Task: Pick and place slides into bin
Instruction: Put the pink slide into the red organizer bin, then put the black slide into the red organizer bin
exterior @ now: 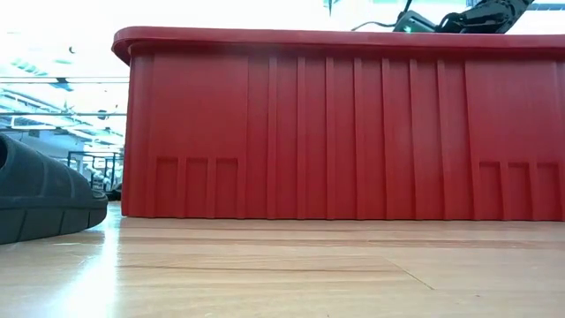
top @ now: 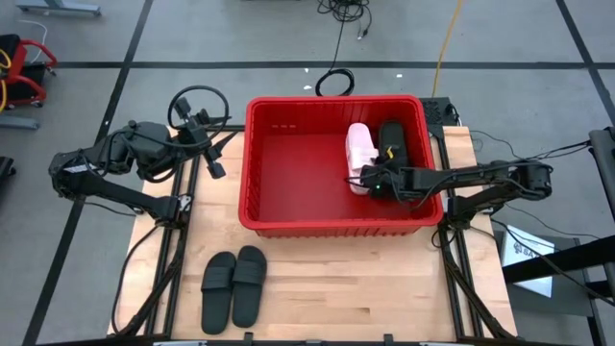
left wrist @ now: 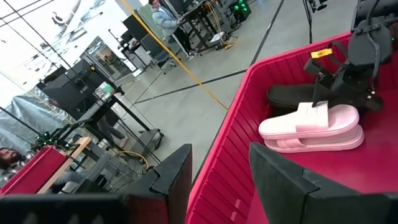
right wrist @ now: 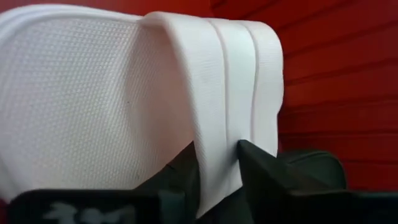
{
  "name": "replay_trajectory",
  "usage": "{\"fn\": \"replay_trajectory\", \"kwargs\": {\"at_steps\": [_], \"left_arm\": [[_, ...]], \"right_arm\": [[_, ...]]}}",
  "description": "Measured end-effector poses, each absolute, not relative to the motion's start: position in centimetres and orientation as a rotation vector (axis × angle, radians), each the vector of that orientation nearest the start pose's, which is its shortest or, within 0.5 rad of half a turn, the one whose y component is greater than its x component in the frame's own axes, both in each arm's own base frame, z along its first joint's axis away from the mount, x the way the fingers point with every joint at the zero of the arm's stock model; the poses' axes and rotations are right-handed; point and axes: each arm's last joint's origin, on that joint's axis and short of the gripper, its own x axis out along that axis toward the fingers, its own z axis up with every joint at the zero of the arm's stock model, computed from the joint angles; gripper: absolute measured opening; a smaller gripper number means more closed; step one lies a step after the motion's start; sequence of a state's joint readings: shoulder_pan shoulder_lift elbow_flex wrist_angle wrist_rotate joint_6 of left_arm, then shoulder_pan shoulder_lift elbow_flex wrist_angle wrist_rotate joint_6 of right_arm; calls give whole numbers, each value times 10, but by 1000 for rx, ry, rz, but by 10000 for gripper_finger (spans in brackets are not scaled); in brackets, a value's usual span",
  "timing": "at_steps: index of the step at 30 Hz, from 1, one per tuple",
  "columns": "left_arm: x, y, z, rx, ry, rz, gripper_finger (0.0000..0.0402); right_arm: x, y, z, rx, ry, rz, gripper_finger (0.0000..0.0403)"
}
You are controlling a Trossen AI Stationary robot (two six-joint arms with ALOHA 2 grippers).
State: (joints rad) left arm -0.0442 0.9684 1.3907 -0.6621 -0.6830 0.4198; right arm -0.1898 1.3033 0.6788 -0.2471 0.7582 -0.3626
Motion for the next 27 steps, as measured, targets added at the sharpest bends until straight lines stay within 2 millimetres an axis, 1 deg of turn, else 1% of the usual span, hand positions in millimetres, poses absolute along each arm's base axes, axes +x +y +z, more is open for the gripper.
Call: {"fn": "replay_trajectory", "kwargs": {"at_steps": [7, 15, 21, 27], "left_arm": [[158, 11, 455, 491, 359, 580, 168], [158, 11, 455, 494, 361, 579, 168], [158, 11, 455, 494, 360, 580, 168], [158, 11, 455, 494, 360, 579, 168]], "right_arm": [[224, -63, 205, -561, 1016, -723, 153], [209, -60, 227, -532, 930, -753, 209], [201, -59, 239, -499, 860, -779, 227], [197, -57, 241, -484, 855, -746, 226]]}}
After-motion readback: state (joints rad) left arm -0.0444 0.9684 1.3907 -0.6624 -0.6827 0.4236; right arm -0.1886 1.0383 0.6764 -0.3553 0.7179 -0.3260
